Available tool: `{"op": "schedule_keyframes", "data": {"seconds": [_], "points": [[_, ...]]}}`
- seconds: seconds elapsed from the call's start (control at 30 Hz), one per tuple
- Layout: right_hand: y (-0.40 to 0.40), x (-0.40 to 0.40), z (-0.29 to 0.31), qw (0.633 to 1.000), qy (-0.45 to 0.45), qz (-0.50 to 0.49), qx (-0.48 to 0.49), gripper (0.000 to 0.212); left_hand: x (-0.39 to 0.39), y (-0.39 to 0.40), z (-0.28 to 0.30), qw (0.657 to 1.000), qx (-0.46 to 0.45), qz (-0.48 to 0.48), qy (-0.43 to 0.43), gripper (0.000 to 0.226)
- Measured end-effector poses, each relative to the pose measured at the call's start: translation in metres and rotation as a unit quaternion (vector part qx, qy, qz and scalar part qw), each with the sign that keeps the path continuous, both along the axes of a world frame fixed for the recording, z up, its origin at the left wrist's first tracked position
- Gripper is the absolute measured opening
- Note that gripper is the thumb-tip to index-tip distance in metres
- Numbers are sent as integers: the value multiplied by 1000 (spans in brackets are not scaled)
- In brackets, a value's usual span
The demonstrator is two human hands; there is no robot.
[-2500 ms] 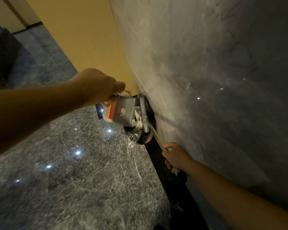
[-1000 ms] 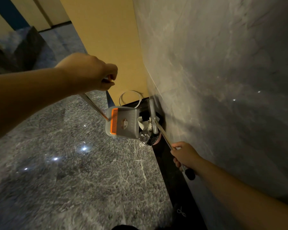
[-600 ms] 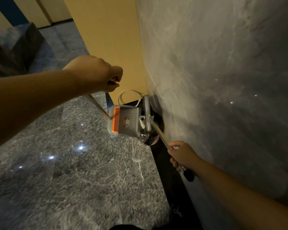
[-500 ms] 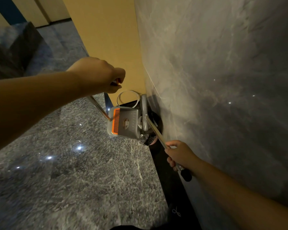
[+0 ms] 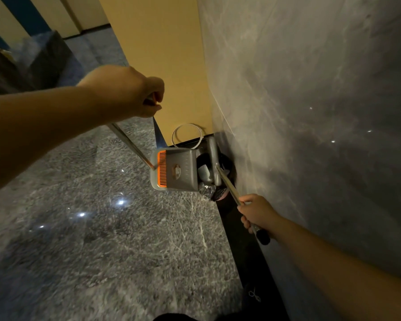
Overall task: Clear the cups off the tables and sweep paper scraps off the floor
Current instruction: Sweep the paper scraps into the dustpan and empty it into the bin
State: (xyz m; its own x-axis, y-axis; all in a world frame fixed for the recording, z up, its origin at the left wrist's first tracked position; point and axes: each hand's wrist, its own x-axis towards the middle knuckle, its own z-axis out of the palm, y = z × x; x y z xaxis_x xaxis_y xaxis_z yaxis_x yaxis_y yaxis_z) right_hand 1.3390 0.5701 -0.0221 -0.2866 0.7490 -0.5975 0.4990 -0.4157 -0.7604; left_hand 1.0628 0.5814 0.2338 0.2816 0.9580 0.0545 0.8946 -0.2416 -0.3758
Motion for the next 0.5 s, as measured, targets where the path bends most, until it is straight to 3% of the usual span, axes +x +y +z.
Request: {"op": "schedule_keyframes", "data": {"seconds": [0.23,0.33,0.5], "points": [[6,3,5,999,25,-22,16,14,-11,-5,-3,999,9,22,-31,27],[8,2,11,999,34,-20,31,24,-10,-6,-4,999,10,14,-52,28],[4,1,14,998,41,-33,19,16,4,-3,-18,998,10,23,-61,30]]}}
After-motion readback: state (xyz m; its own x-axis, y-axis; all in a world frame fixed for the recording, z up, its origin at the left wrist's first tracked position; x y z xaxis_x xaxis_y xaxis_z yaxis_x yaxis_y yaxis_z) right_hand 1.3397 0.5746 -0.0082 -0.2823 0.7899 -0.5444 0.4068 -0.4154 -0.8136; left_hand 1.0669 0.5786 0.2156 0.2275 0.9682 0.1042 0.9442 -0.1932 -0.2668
